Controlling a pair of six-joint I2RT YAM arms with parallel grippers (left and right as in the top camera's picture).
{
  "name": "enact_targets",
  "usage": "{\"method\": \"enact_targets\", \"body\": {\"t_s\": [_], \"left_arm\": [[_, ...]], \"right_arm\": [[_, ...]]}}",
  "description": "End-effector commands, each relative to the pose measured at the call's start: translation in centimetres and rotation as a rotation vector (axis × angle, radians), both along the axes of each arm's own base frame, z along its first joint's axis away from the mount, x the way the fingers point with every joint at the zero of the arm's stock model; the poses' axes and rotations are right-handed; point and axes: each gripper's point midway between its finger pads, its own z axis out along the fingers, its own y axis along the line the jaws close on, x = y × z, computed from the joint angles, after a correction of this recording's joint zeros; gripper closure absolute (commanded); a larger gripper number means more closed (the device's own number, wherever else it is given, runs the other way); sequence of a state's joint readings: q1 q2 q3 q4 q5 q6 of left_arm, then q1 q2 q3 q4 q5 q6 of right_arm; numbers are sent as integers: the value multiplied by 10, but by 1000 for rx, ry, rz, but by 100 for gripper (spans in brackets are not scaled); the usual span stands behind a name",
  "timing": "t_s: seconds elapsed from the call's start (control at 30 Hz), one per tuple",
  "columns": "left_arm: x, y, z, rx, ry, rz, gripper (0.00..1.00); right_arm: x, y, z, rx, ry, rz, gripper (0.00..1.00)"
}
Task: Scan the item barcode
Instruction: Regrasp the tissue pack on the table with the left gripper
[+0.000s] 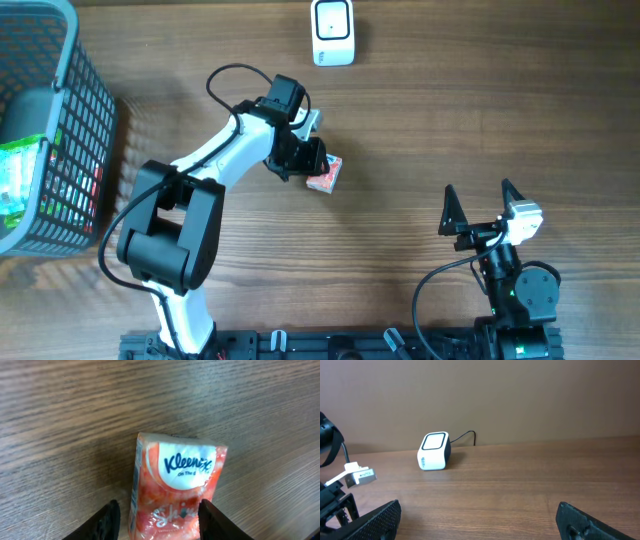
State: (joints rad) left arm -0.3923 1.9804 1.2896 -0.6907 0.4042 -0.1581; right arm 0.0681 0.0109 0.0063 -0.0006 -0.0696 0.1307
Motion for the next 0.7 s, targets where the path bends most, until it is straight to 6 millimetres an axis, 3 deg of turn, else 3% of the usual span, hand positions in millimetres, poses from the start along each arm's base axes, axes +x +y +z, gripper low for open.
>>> {"method": "enact_targets", "body": {"t_s": [0.0, 0.2, 0.37, 0.43, 0.57, 0.67], "left_arm": [[-7, 2, -11, -14, 24, -19, 56], [-9, 3, -15, -14, 24, -16, 64], [-11, 5, -17, -11, 32, -14, 95], [-11, 4, -16, -12, 32, -8, 96], [-1, 3, 13, -15, -10, -6, 96], [15, 18, 46, 80, -109, 50, 96]], "right_arm": [[0, -3, 2, 1, -9, -15, 0], [0, -3, 2, 1, -9, -15, 0], [0, -3, 2, 1, -9, -15, 0], [0, -3, 2, 1, -9, -14, 0], [0, -3, 2, 1, -9, -15, 0], [0, -3, 2, 1, -9, -14, 0]]}}
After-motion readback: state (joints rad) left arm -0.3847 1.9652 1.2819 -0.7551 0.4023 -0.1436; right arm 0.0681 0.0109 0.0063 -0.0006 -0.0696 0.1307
